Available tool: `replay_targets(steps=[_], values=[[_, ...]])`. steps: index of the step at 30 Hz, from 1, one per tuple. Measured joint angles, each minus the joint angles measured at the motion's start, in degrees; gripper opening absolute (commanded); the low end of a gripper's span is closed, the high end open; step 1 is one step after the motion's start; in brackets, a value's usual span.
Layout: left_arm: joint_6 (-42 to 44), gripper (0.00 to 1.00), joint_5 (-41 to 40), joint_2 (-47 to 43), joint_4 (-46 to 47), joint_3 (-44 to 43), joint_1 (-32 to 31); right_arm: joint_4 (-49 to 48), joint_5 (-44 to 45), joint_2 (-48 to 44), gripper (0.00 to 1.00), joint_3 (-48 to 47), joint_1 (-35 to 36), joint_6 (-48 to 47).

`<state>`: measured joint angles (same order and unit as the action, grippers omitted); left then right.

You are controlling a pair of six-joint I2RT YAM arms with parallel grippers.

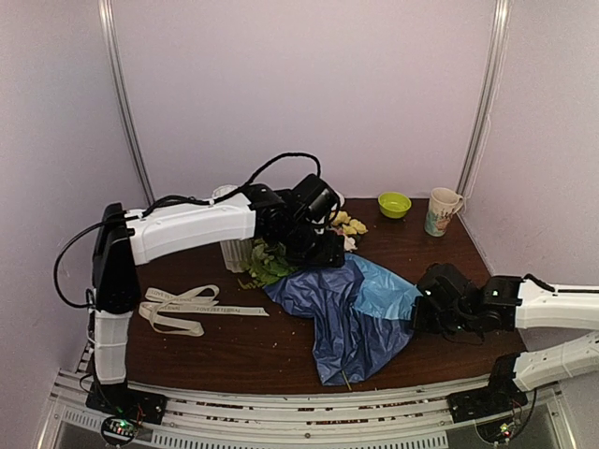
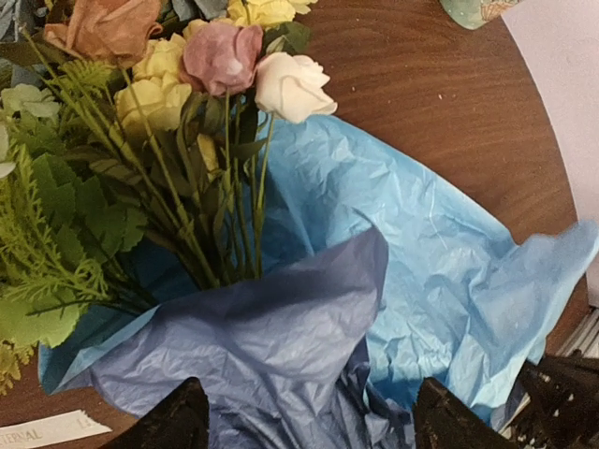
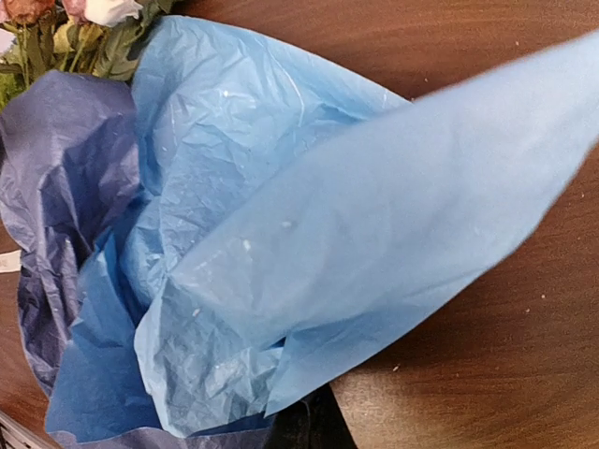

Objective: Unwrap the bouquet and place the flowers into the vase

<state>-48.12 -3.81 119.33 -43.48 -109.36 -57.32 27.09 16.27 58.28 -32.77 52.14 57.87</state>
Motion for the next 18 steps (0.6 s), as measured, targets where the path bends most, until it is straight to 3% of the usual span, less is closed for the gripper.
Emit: replay_targets(steps=[6, 9, 18], values=[[-9.75, 0.91, -4.15, 10.36, -9.55, -15.3, -0.26, -1.05, -1.64, -0.15, 0.0, 2.75, -0.5, -0.72], [-16.5, 0.98, -4.94, 10.75, -12.61, -15.65, -0.26, -1.9, -2.14, -0.96, 0.0, 3.19, -0.55, -1.01], [-29.64, 0.98, -5.22, 12.17, -14.64, -15.65, 0.68, -2.36, -2.32, -5.14, 0.0, 5.4, -0.55, -1.86]])
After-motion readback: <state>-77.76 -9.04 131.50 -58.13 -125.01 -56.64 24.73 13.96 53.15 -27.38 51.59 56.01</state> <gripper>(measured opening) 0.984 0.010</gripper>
